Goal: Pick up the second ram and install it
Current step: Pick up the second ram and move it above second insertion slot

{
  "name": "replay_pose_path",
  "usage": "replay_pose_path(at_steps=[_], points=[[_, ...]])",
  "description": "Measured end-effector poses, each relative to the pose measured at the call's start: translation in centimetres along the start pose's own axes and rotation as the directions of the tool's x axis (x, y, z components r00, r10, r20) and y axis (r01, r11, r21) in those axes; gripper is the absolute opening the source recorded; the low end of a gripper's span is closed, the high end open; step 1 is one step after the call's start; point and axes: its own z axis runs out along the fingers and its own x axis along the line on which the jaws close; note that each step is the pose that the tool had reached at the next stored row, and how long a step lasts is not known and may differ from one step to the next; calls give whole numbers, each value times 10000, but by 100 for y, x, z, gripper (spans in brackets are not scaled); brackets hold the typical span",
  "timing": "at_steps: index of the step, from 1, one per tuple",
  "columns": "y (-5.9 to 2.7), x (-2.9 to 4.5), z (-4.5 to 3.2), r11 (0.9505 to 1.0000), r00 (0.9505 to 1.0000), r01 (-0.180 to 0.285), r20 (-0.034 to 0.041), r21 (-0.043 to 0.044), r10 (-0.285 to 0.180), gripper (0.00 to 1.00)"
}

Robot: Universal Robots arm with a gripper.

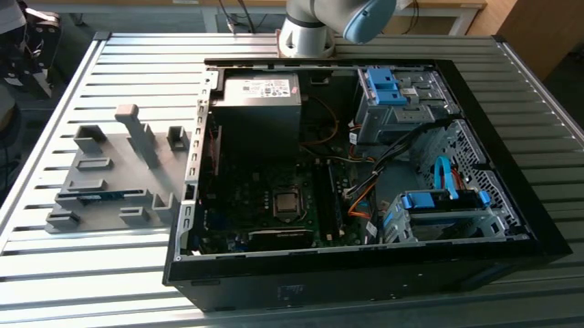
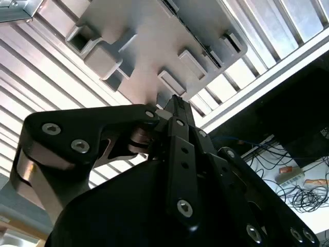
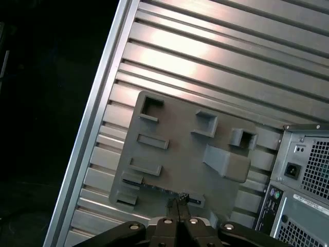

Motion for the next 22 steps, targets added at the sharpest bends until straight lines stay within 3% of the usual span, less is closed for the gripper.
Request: replay_pose_path(at_steps=[22], points=[[0, 0, 0, 9999, 9999, 145, -4, -1, -145, 11]])
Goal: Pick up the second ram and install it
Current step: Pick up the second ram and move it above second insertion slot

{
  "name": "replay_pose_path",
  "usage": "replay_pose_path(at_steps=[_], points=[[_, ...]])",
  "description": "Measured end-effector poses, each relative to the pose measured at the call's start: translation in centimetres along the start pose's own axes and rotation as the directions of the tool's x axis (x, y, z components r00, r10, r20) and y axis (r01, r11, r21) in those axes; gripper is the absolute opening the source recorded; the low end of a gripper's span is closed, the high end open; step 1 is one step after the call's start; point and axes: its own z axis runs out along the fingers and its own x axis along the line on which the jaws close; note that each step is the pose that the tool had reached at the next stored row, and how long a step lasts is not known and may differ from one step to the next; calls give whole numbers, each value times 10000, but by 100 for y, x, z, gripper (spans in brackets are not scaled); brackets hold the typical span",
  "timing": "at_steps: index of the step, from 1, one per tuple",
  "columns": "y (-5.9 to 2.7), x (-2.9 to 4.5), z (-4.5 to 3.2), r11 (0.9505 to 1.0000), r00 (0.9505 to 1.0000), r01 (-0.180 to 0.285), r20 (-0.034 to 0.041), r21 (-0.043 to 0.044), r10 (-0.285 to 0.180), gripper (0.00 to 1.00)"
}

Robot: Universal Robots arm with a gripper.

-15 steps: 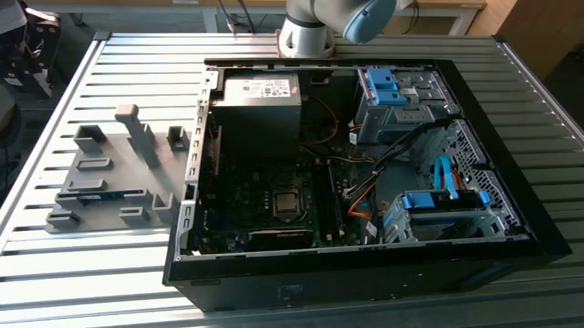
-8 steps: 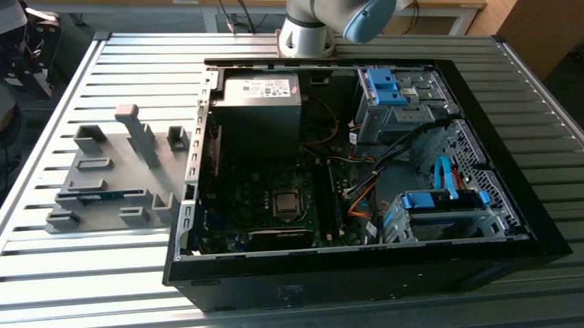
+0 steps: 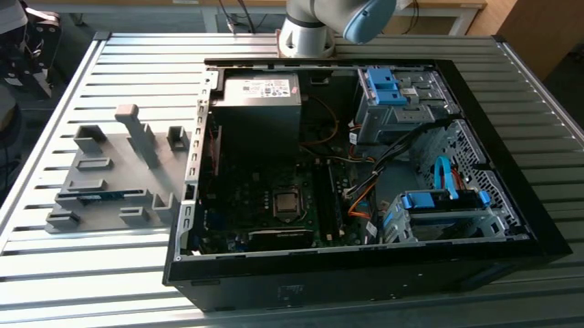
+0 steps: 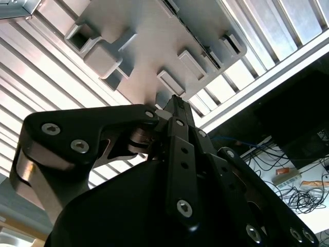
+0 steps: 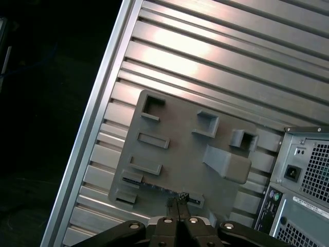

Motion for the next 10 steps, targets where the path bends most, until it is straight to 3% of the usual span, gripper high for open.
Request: replay_pose_path(at_steps=[10], points=[[0, 0, 0, 10000, 10000, 64, -2, 0, -64, 11]])
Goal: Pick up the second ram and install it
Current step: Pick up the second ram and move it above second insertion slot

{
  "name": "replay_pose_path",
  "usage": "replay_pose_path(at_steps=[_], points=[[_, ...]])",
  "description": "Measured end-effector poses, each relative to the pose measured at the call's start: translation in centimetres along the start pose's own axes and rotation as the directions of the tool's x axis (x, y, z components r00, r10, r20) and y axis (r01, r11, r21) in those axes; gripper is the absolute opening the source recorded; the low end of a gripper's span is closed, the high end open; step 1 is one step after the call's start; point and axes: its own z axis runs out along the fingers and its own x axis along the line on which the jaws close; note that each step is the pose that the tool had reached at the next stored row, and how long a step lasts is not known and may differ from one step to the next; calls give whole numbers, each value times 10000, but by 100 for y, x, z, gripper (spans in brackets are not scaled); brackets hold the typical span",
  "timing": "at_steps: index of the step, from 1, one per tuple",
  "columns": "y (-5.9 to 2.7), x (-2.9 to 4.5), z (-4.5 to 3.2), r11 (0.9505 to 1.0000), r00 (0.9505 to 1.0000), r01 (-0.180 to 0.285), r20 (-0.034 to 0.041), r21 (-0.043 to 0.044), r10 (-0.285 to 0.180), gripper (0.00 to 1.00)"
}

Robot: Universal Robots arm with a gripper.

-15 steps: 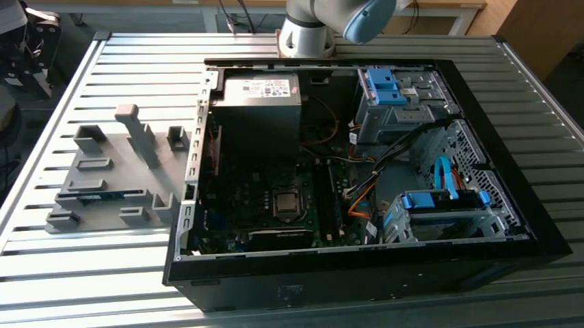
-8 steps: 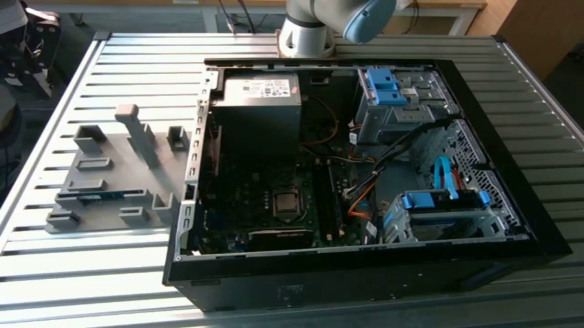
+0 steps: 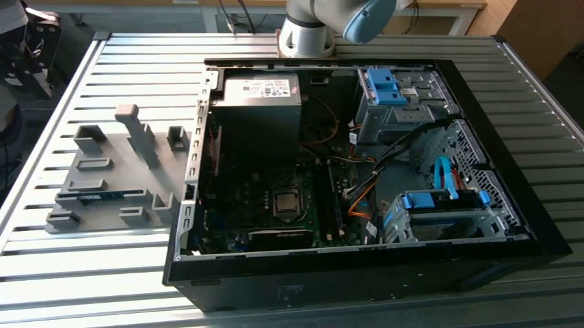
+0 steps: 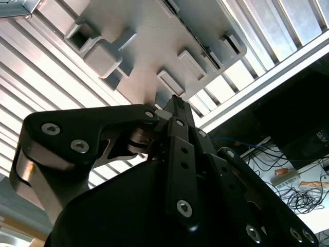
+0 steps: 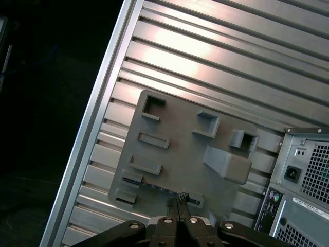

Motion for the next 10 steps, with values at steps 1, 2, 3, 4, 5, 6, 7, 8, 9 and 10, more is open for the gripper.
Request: replay_pose_path(at_steps=[1, 2, 3, 4, 5, 6, 7, 8, 9, 10], points=[[0, 0, 0, 10000, 10000, 6, 0, 0, -6, 11], [0, 0, 0, 10000, 10000, 13, 0, 0, -13, 17], [0, 0, 0, 10000, 10000, 19, 0, 0, -19, 17], [0, 0, 0, 10000, 10000, 25, 0, 0, -25, 17], [0, 0, 0, 10000, 10000, 31, -1, 0, -31, 24], [0, 0, 0, 10000, 10000, 38, 0, 0, -38, 24], [0, 0, 0, 10000, 10000, 44, -1, -1, -44, 24], [0, 0, 0, 10000, 10000, 51, -1, -1, -51, 24], [0, 0, 0, 10000, 10000, 57, -2, 0, -57, 22], [0, 0, 0, 10000, 10000, 64, -2, 0, -64, 22]])
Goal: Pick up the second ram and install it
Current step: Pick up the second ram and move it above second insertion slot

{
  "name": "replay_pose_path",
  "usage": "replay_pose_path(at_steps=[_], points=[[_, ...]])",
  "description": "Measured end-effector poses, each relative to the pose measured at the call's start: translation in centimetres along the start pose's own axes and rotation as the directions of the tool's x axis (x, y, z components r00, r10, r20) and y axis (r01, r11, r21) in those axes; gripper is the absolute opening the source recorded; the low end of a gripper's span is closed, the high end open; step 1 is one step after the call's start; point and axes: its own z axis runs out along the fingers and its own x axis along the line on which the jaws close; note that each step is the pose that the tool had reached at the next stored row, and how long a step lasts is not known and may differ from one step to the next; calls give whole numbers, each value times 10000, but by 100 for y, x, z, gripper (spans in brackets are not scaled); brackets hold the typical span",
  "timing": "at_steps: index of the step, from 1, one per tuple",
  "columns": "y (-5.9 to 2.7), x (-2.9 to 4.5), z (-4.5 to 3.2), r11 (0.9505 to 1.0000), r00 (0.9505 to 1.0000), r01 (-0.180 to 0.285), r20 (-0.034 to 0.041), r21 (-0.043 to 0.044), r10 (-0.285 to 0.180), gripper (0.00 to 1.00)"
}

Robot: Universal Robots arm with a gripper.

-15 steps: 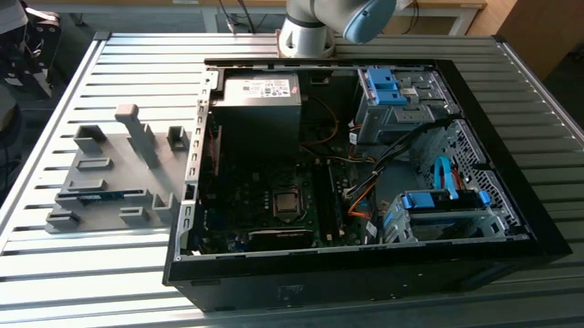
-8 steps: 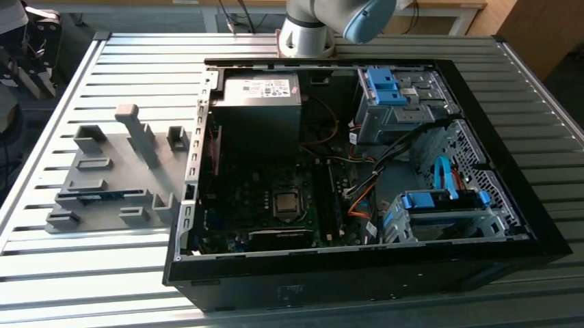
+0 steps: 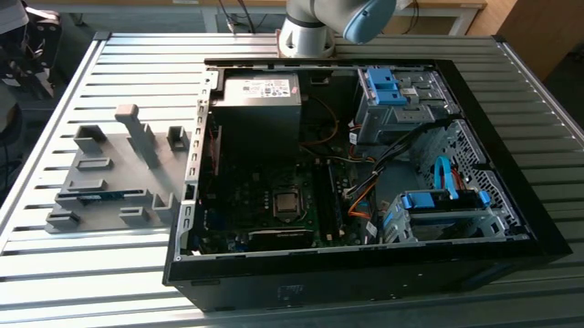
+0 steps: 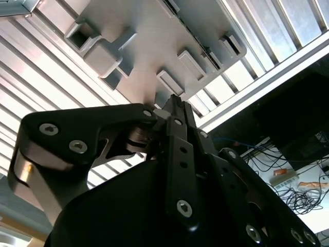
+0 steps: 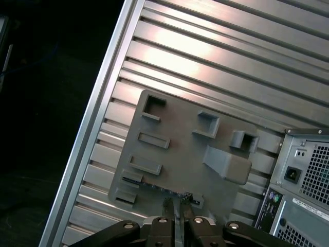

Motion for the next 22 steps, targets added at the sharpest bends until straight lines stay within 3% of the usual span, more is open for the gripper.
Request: replay_pose_path(at_steps=[2, 14, 22], points=[[0, 0, 0, 10000, 10000, 12, 0, 0, -12, 11], [0, 0, 0, 9999, 9999, 104, -3, -1, -104, 11], [0, 0, 0, 9985, 9985, 552, -15, -4, -552, 11]])
